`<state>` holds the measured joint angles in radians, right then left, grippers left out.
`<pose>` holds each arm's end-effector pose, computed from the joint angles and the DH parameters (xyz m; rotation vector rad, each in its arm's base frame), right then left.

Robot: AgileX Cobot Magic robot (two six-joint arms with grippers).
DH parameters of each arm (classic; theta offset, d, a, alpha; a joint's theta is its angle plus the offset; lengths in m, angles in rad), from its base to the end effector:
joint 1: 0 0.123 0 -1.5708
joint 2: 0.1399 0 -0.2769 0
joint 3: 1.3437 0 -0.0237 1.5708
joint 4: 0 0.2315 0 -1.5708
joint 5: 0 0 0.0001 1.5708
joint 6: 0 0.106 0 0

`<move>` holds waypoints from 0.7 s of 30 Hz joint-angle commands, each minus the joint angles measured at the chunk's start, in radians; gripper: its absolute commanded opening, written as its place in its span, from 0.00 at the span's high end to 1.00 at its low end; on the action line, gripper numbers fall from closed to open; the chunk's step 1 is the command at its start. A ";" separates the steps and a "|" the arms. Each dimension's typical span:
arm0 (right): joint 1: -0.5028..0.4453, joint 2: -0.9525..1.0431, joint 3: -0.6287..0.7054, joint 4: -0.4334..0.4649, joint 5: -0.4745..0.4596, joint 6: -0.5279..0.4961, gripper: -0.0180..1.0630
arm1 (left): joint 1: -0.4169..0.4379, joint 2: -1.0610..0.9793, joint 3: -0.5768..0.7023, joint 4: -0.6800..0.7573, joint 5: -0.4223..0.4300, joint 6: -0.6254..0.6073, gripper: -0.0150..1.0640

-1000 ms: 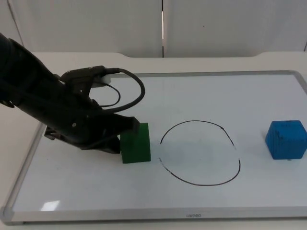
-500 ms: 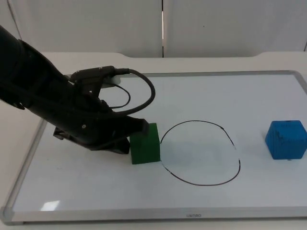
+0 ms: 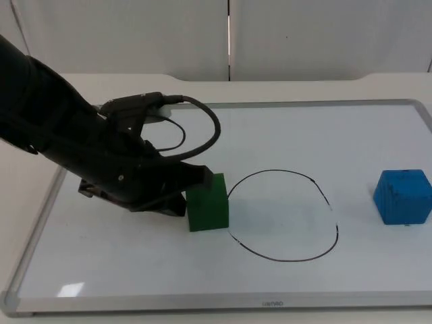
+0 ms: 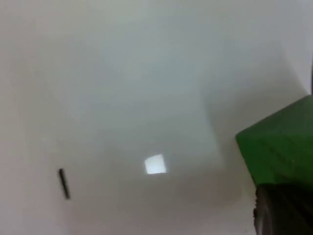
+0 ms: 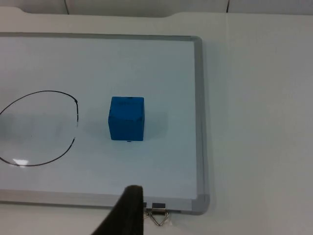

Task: Push the two cubes into the marked area.

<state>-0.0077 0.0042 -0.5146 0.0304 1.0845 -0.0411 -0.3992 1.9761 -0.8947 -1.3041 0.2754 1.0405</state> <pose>-0.0024 0.0029 0.2630 -0.0364 2.0570 0.0062 0.3014 -0.1574 0.0890 0.2880 2.6813 -0.5625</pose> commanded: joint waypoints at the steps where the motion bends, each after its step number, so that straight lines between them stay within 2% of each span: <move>1: -0.006 -0.004 -0.001 -0.002 -0.007 -0.001 0.01 | -0.019 0.001 -0.009 -0.015 0.014 0.006 0.99; 7: -0.006 -0.004 -0.001 -0.002 -0.007 -0.001 0.01 | -0.059 0.001 -0.042 -0.015 0.001 0.006 0.99; 21: -0.006 -0.004 -0.001 -0.002 -0.007 -0.001 0.01 | -0.060 0.004 -0.041 -0.015 -0.020 0.006 0.99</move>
<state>-0.0077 0.0042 -0.5146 0.0304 1.0845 -0.0411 -0.4535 1.9802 -0.9294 -1.3080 0.2644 1.0452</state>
